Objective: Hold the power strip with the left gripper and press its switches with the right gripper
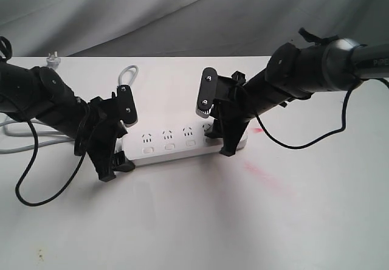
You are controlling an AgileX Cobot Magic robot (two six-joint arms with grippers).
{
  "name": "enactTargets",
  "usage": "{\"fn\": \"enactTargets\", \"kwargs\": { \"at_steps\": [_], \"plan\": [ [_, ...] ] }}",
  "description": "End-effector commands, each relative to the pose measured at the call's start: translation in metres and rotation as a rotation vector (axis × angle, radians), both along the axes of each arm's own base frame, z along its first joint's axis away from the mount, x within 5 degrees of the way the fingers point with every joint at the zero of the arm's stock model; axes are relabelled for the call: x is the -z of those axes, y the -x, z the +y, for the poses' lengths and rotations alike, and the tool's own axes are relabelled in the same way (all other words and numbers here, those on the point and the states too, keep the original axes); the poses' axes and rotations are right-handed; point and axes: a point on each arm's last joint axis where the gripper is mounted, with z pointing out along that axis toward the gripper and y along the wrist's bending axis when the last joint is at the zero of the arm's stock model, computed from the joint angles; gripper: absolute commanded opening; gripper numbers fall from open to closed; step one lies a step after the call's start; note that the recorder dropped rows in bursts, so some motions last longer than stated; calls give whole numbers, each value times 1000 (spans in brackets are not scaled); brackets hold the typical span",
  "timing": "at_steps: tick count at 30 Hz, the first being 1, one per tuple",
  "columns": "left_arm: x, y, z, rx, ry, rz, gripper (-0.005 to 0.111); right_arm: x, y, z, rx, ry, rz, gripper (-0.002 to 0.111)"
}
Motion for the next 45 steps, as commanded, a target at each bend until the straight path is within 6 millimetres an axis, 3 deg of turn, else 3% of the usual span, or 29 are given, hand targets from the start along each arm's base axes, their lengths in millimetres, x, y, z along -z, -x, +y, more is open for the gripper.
{"fn": "enactTargets", "kwargs": {
  "at_steps": [1, 25, 34, 45],
  "plan": [
    [0, -2, 2, 5, -14, -17, 65, 27, 11, 4, -61, 44, 95, 47],
    [0, -2, 2, 4, -14, -17, 65, 50, 21, -14, -21, 81, 147, 47],
    [0, -2, 2, 2, -13, -16, 65, -21, 16, -13, 20, -12, -17, 47],
    [0, -2, 2, 5, -14, -17, 65, -25, 2, -42, 103, -15, -35, 47]
  ]
}}
